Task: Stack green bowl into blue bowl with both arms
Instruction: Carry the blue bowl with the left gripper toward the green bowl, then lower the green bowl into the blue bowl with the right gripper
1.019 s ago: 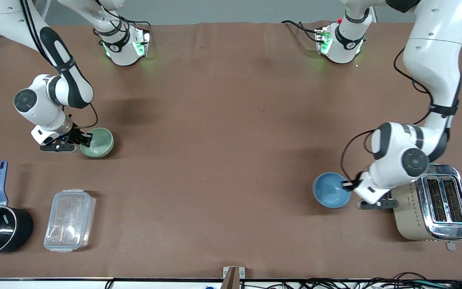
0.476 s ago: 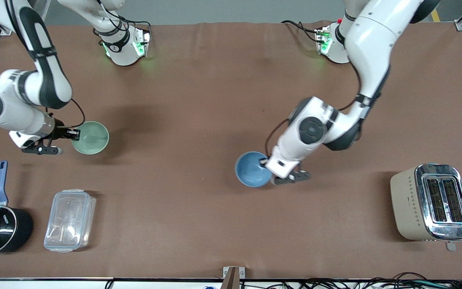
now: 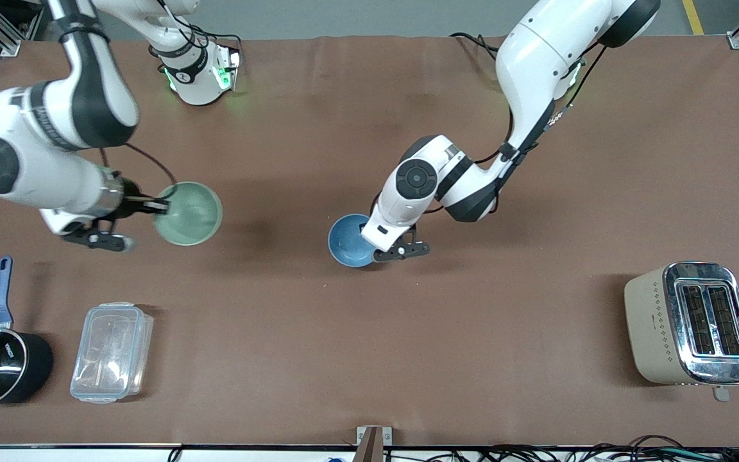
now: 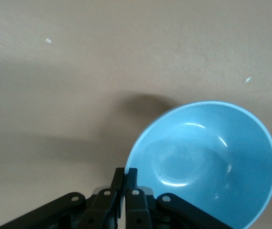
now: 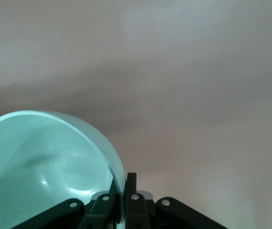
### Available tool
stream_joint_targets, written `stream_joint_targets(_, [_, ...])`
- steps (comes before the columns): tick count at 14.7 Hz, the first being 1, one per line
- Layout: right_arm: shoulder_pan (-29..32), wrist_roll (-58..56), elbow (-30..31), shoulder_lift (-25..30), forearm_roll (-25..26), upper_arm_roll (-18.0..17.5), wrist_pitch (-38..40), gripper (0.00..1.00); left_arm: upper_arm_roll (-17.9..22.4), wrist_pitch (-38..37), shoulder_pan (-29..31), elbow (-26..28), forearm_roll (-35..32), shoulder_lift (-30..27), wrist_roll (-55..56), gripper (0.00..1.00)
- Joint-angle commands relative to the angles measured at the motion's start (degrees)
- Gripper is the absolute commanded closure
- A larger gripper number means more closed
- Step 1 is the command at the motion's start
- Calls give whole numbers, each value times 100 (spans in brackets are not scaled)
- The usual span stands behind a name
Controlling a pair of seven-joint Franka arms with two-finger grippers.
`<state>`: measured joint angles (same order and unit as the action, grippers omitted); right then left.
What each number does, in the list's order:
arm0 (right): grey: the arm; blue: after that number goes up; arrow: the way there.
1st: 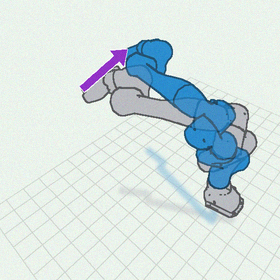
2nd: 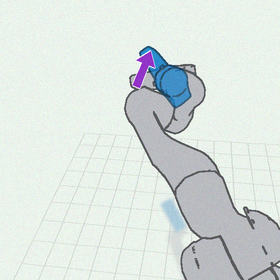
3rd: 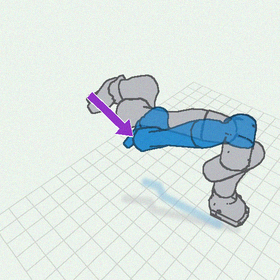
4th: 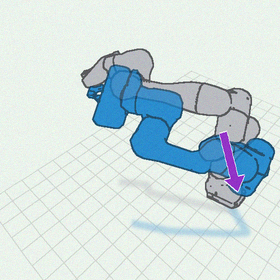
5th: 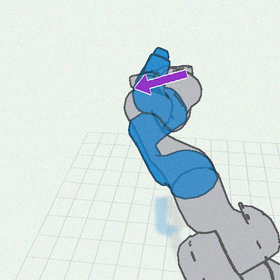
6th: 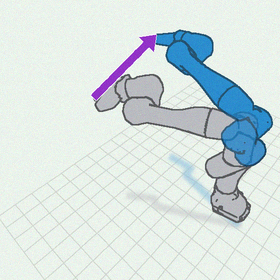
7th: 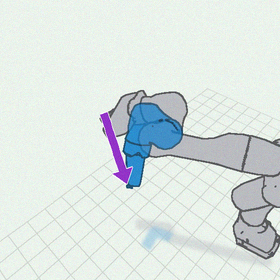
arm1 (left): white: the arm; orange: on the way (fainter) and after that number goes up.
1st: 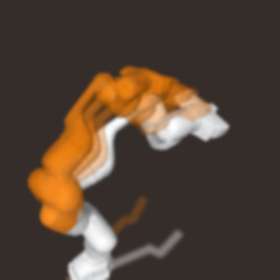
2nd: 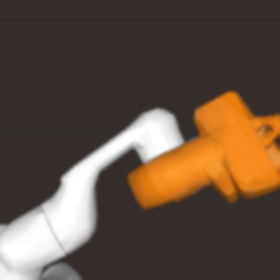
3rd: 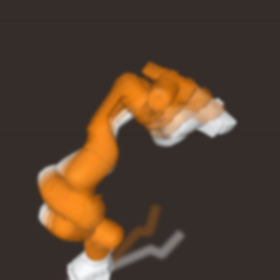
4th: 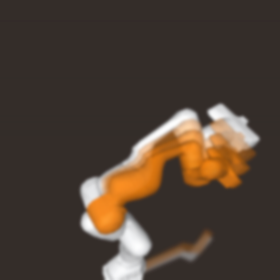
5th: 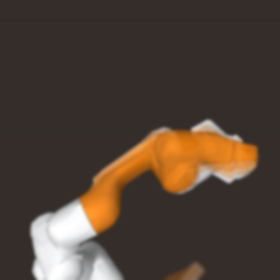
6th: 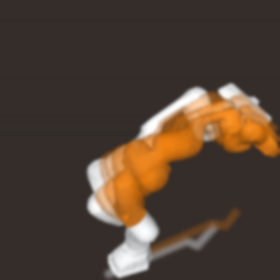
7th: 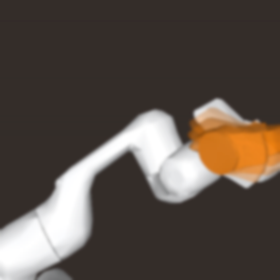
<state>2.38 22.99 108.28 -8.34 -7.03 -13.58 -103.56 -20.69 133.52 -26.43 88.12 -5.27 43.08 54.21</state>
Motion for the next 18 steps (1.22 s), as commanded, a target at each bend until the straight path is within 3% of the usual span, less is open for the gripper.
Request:
stream_joint_targets(1, [-96,914,-149,-360,-413,-469,-312,100,65,288,-169,-199,-44,297,64,93])
stream_joint_targets(2, [-193,1196,-167,-501,-413,-609,-470,100,118,289,-169,-199,-44,297,55,79])
stream_joint_targets(4, [-334,1741,-211,-782,-405,-900,-901,100,136,280,-160,-216,-53,219,55,0])
stream_joint_targets(6, [-535,2041,-211,-993,-387,-1015,-1288,100,179,71,6,-392,-70,-61,38,0])
stream_joint_targets(8, [-755,2209,-202,-1134,-378,-1015,-1578,100,337,-630,278,-611,-184,-518,-59,0])
stream_joint_targets(11, [-1132,2691,-211,-1441,-352,-1015,-2201,100,338,-1729,1076,-946,-325,-1124,-698,0])
stream_joint_targets(13, [-1283,2982,-220,-1696,-90,-1015,-2641,100,364,-1925,1586,-920,-360,-1608,-928,0])
stream_joint_targets(18, [-1433,3088,-211,-2031,184,-1015,-3231,99,303,-2592,2816,-928,-291,-2312,-3132,0])
